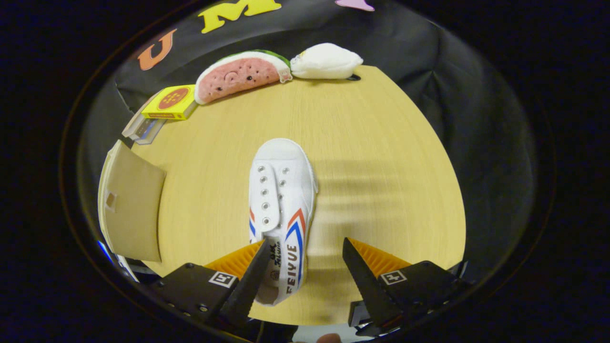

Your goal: Open the storage box then place both shoes into the box .Put the left shoe in first, then the right shoe, with the right side of both shoes facing outward in a uniform manner.

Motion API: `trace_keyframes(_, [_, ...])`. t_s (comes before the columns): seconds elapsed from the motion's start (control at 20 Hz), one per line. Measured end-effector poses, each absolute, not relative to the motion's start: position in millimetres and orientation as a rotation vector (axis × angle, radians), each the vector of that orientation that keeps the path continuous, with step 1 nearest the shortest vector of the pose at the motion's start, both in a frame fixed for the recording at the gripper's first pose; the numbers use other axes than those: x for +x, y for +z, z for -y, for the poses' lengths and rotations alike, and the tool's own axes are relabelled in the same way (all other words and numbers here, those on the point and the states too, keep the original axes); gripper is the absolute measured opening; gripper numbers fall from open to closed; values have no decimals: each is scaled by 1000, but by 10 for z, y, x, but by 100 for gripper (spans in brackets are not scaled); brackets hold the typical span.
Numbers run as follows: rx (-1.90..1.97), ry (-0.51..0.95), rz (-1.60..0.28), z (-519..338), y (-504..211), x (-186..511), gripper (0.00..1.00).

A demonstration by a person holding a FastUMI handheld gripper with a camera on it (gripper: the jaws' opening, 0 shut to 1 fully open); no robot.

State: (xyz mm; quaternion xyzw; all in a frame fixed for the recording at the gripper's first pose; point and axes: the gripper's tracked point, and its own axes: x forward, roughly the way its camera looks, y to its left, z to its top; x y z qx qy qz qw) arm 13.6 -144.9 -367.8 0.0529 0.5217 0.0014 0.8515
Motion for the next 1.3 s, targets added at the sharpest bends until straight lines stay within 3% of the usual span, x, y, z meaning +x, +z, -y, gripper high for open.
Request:
trace_keyframes(0.2, [124, 41, -1131, 1435, -3749, 248, 93])
trace_keyframes(0.25, [120, 56, -1139, 1406, -3751, 264, 77])
trace_keyframes(0.35, [111, 88, -1156, 1374, -3823, 297, 72])
trace_keyframes(0.5, [130, 100, -1183, 1309, -3804, 294, 40])
trace_keyframes(0.55, [98, 80, -1188, 1368, -3809, 295, 39])
trace_keyframes(0.65, [109, 87, -1193, 1330, -3794, 294, 17])
trace_keyframes(0.7, [114, 72, -1185, 1386, -3785, 305, 17])
trace_keyframes(0.75, [124, 69, -1189, 1370, -3727, 281, 1])
trace_keyframes(1.3, [272, 135, -1153, 1038, -3429, -17, 1])
